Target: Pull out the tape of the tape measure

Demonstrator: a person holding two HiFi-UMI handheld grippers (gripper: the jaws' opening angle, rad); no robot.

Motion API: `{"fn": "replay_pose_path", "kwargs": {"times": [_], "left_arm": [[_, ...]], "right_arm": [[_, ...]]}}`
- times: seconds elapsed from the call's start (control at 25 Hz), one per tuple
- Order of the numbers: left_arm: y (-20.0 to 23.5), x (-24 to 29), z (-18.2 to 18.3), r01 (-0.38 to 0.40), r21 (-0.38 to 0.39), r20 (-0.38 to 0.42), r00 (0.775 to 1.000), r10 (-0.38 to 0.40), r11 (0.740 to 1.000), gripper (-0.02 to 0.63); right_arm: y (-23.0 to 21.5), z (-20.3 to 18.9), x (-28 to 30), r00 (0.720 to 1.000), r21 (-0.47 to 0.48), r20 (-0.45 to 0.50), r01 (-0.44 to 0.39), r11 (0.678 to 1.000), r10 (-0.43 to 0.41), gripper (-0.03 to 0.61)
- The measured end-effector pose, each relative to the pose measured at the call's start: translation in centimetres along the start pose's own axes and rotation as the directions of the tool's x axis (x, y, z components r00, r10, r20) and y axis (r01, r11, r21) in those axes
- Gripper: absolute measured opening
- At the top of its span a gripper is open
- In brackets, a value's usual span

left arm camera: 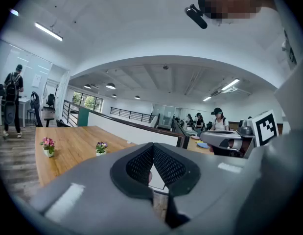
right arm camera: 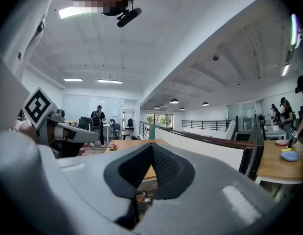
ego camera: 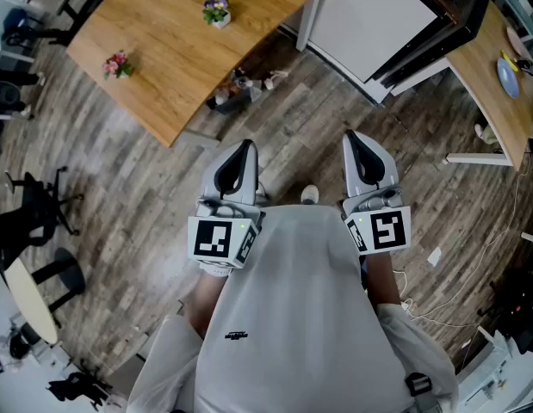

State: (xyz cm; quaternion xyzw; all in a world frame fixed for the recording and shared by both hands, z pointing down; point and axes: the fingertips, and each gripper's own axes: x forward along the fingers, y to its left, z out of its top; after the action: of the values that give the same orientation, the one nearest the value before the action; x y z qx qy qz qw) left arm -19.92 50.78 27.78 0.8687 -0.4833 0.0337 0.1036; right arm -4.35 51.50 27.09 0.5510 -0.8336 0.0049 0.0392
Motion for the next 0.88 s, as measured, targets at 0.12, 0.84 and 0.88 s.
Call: {"fn": "replay_pose_path", "kwargs": {"times": [0.12,0.84,0.88], "left_arm": [[-0.7,0.2,-0.2,-0.006,0.002,-0.008,1.000,0.006,1.000,0.015],[-9.3,3.2,-2.8,-0.003,0.012,-0.017,1.000,0.003,1.000,0.020],[-9.9,3.4,-3.0,-0.006,0.013,-0.011,1.000,0.006,1.000,0.023]], "right_arm": [[-0.4,-0.3,-0.2,1.000,0.014,-0.005,-0.017,1.000,0.017,0.000],[-7.7,-2.4,-5.7,0.999,0.055,0.003,-0.043,0.998,0.043,0.003],[-8.2,-2.5,-6.0,0.999,0.056,0.008,-0.048,0.997,0.047,0.003]]}}
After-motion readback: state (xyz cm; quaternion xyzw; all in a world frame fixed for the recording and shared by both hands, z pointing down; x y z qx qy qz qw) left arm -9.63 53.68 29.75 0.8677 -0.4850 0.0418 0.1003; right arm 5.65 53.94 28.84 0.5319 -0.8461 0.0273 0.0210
